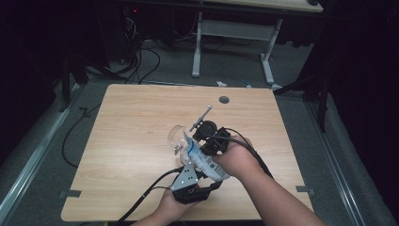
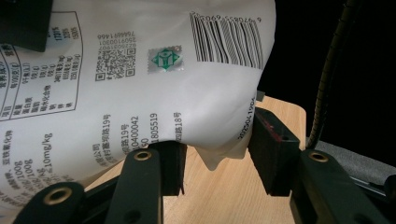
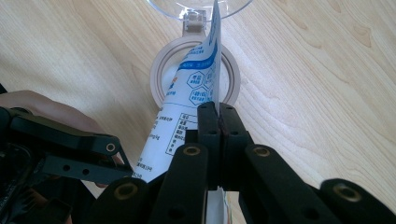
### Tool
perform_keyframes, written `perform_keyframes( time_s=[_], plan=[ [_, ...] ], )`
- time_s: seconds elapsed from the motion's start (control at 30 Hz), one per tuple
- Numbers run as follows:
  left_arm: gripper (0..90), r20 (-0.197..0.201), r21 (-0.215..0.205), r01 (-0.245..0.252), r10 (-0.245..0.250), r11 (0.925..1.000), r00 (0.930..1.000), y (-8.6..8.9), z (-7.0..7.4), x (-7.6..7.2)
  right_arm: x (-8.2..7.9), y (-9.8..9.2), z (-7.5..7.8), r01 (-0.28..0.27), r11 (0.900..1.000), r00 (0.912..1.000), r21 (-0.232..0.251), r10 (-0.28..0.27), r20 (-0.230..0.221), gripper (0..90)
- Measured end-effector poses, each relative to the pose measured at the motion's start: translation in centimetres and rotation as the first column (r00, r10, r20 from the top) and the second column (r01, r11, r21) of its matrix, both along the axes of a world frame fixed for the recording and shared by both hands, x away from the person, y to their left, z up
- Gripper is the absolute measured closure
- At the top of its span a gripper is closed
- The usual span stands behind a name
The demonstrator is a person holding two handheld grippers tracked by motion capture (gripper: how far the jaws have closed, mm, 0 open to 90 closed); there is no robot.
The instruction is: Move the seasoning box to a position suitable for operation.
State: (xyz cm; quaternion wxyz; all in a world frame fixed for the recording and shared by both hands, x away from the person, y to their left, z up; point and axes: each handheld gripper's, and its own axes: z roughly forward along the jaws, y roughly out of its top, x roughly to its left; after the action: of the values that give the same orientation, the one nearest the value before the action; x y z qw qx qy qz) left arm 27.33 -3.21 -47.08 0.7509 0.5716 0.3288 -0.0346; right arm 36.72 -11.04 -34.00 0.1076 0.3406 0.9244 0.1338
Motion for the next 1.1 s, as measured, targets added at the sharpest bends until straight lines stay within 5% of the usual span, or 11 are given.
perform_keyframes(
  time_s=[1.1],
  plan=[
    [59.0,0.002,-0.008,0.0,0.0,1.0,1.0,0.13,0.18,0.05,0.16,0.21,-0.02,-0.004,1.0,1.0,-0.001,0.004,-0.004,90.0]
  ],
)
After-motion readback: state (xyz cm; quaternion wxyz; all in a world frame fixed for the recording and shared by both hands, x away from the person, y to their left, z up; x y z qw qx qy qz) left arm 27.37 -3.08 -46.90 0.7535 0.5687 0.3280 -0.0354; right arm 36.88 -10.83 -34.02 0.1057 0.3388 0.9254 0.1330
